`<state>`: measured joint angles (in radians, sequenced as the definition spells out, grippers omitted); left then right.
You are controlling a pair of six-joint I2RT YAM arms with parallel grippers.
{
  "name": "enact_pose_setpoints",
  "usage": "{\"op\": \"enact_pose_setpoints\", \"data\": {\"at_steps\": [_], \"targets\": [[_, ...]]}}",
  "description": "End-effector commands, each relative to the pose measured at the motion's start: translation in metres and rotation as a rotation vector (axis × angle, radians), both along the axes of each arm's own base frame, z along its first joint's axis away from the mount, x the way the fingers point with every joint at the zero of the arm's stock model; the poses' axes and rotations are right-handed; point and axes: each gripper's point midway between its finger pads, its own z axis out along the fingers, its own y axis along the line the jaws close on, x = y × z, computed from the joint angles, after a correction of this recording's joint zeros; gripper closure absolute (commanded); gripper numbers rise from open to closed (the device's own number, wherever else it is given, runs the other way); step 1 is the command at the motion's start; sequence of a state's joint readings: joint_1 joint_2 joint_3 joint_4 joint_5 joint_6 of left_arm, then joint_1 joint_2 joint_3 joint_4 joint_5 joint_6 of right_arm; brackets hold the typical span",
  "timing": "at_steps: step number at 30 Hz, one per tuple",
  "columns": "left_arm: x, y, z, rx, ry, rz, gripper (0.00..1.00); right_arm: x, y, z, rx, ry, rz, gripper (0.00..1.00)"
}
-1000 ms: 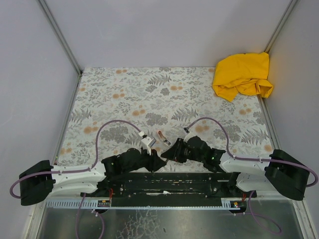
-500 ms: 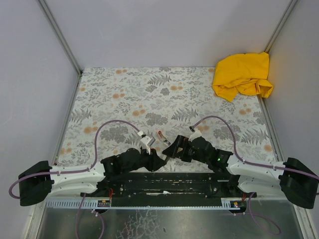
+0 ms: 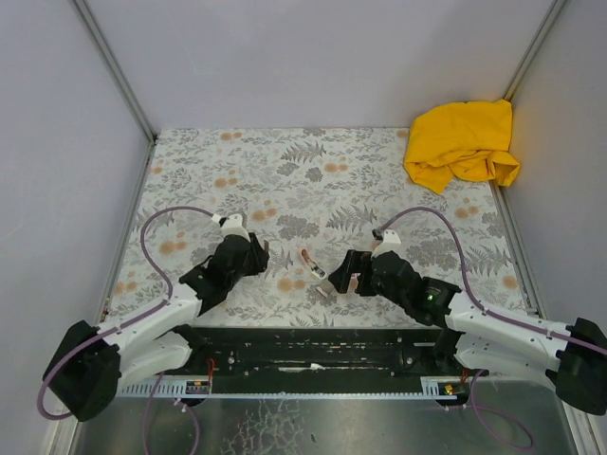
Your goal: Load the staples into the stapler
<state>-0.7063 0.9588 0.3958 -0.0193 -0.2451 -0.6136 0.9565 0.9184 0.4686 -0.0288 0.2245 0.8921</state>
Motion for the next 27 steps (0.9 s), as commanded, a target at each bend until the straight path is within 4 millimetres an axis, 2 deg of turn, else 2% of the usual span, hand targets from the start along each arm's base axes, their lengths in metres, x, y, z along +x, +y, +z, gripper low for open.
{"op": "enact_pose_setpoints", "data": {"at_steps": [1, 3, 5, 9, 11, 13, 16, 19, 22, 27], "targets": [[0.032, 0.029, -0.001, 0.126, 0.005, 0.053, 1.00, 0.009, -0.003, 0.010, -0.042, -0.051, 0.000, 0.01], [0.045, 0.038, -0.011, 0.153, 0.044, 0.068, 1.00, 0.008, -0.003, 0.005, -0.047, -0.044, 0.004, 0.01], [0.053, 0.038, -0.025, 0.143, 0.100, 0.047, 1.00, 0.008, -0.003, 0.001, -0.047, -0.036, 0.004, 0.01], [0.056, 0.035, -0.052, 0.173, 0.187, 0.019, 0.99, 0.006, -0.003, -0.002, -0.046, -0.031, 0.007, 0.01], [0.056, 0.034, -0.060, 0.182, 0.213, 0.013, 0.92, 0.006, -0.005, -0.003, -0.052, -0.032, 0.007, 0.01], [0.056, 0.035, -0.059, 0.181, 0.208, 0.020, 0.73, 0.006, -0.006, -0.004, -0.057, -0.033, 0.006, 0.01], [0.055, 0.038, -0.053, 0.174, 0.186, 0.039, 0.41, 0.007, -0.008, -0.002, -0.059, -0.040, 0.003, 0.01], [0.055, 0.041, -0.039, 0.163, 0.149, 0.055, 0.24, 0.007, -0.007, -0.001, -0.058, -0.044, 0.001, 0.01], [0.056, 0.031, -0.017, 0.116, 0.080, 0.010, 0.20, 0.008, -0.008, 0.000, -0.059, -0.046, -0.001, 0.01], [0.045, -0.023, 0.023, -0.096, -0.036, -0.231, 0.21, 0.008, -0.010, 0.001, -0.057, -0.052, -0.010, 0.01]]}}
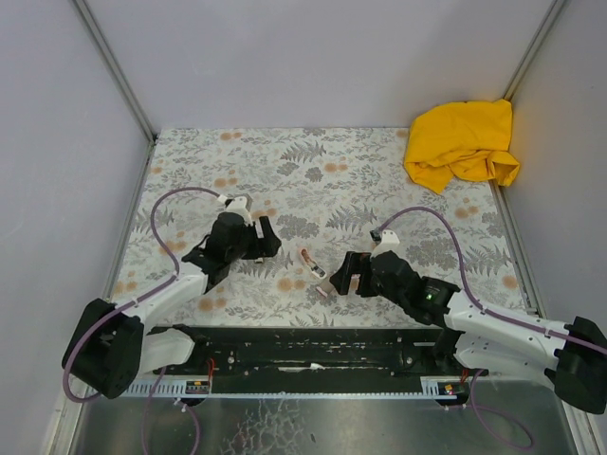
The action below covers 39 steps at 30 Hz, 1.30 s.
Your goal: Load the staples into the stapler
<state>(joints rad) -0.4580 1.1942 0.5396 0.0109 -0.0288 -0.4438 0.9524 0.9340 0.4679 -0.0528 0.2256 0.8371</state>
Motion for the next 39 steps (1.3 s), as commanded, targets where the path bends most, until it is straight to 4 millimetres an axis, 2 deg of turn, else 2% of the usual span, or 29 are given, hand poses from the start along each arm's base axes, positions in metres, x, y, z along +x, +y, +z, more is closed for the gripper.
{"op": "enact_pose_setpoints", "data": {"at_steps": [1, 3, 7, 11, 15, 20, 23, 29, 34, 39], "targets": [[-0.009, -0.052, 0.033, -0.183, -0.090, -0.244, 0.21, 0.009, -0.004, 0.012, 0.012, -0.046, -0.033, 0.01], [-0.012, -0.067, 0.034, -0.200, -0.080, -0.312, 0.21, 0.009, -0.004, 0.013, 0.013, -0.048, -0.033, 0.01], [-0.014, -0.094, 0.024, -0.212, -0.044, -0.420, 0.22, 0.008, -0.005, 0.013, 0.010, -0.046, -0.029, 0.01], [-0.011, -0.112, 0.014, -0.218, -0.017, -0.474, 0.27, 0.008, -0.004, 0.013, 0.013, -0.045, -0.029, 0.01], [-0.008, -0.118, 0.008, -0.216, -0.007, -0.492, 0.37, 0.008, -0.005, 0.013, 0.012, -0.045, -0.028, 0.01], [-0.009, -0.121, 0.004, -0.200, -0.017, -0.506, 0.60, 0.007, -0.003, 0.011, 0.012, -0.040, -0.023, 0.01], [-0.009, -0.120, 0.001, -0.170, -0.022, -0.501, 0.72, 0.008, 0.000, 0.007, 0.004, -0.031, -0.019, 0.01], [-0.014, -0.108, 0.008, -0.113, -0.095, -0.412, 0.85, 0.011, 0.014, 0.003, 0.010, -0.012, 0.014, 0.00], [-0.024, -0.087, 0.009, -0.072, -0.133, -0.236, 0.88, 0.015, 0.039, 0.001, 0.002, 0.017, 0.081, 0.01], [-0.034, -0.055, 0.003, -0.073, -0.105, -0.053, 0.88, 0.026, 0.063, -0.002, -0.007, 0.020, 0.124, 0.10]]}}
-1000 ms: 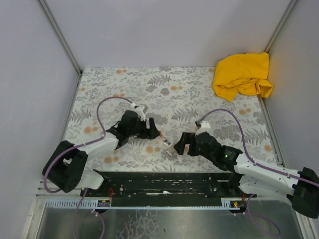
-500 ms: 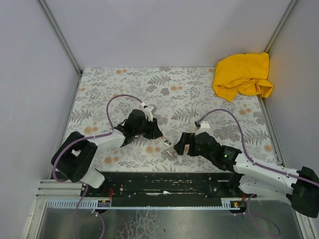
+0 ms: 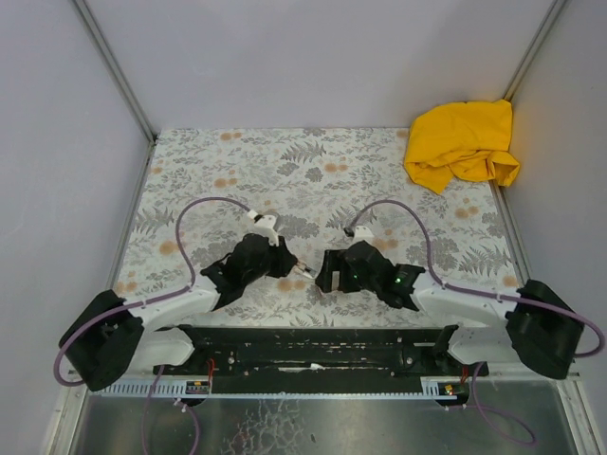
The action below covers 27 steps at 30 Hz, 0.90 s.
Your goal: Load the staples into the stapler
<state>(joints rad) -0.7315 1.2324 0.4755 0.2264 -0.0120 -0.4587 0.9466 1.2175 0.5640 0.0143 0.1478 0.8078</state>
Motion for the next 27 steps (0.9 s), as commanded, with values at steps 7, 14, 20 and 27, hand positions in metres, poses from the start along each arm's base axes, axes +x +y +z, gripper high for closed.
{"op": "enact_pose_setpoints", "data": {"at_steps": [7, 14, 20, 27], "targets": [[-0.001, 0.056, -0.006, 0.023, 0.014, 0.314, 0.88, 0.033, 0.071, 0.020, 0.088, -0.041, 0.113, 0.23], [-0.004, 0.066, -0.010, 0.063, 0.024, 0.339, 0.88, 0.042, 0.095, -0.003, 0.061, 0.004, 0.152, 0.29], [-0.006, 0.066, -0.016, 0.085, 0.042, 0.329, 0.88, 0.044, 0.102, -0.028, 0.035, 0.043, 0.163, 0.31], [-0.008, 0.064, -0.019, 0.100, 0.054, 0.318, 0.87, 0.049, 0.111, -0.046, 0.033, 0.067, 0.182, 0.40]]}}
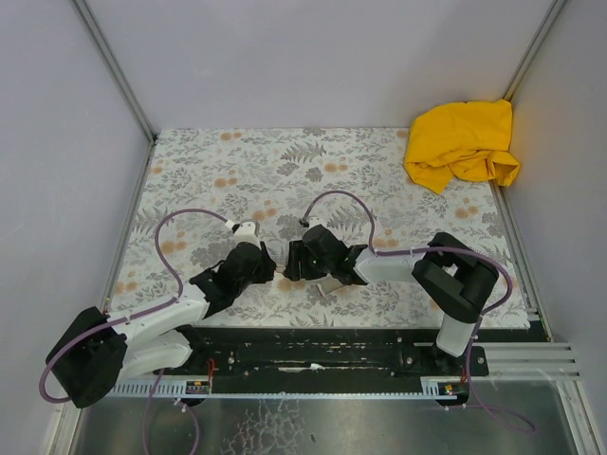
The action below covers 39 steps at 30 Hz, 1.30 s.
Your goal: Load the staples into the stapler
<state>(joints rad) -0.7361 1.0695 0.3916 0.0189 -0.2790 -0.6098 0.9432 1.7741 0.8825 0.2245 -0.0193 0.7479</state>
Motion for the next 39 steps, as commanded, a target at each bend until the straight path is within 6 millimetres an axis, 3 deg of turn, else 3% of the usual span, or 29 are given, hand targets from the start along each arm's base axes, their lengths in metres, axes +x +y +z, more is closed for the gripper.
{"op": "enact_pose_setpoints", "data": {"at_steps": [1, 5, 13, 19, 24, 31, 35, 39], "targets": [[0.001, 0.000, 0.002, 0.015, -0.006, 0.014, 0.87, 0.008, 0.011, -0.003, 0.021, -0.004, 0.027, 0.42], [0.000, -0.006, 0.003, 0.027, -0.001, -0.007, 0.83, 0.006, 0.015, -0.007, 0.031, 0.012, 0.044, 0.46], [-0.006, -0.042, 0.003, 0.060, 0.009, -0.094, 0.59, 0.007, 0.016, -0.011, 0.032, 0.011, 0.053, 0.48], [-0.009, -0.058, 0.006, 0.045, 0.006, -0.132, 0.50, 0.008, 0.007, -0.007, 0.004, -0.018, 0.053, 0.47], [-0.013, -0.069, 0.022, -0.009, -0.038, -0.208, 0.41, 0.013, -0.019, 0.004, -0.067, -0.082, 0.022, 0.37], [-0.016, -0.076, 0.042, -0.055, -0.115, -0.353, 0.22, 0.017, -0.071, 0.020, -0.179, -0.150, -0.067, 0.16], [-0.017, -0.075, 0.038, -0.033, -0.132, -0.487, 0.21, 0.016, -0.094, 0.026, -0.187, -0.159, -0.102, 0.10], [-0.018, -0.085, 0.037, -0.037, -0.160, -0.610, 0.21, 0.016, -0.104, 0.030, -0.188, -0.165, -0.102, 0.08]]}}
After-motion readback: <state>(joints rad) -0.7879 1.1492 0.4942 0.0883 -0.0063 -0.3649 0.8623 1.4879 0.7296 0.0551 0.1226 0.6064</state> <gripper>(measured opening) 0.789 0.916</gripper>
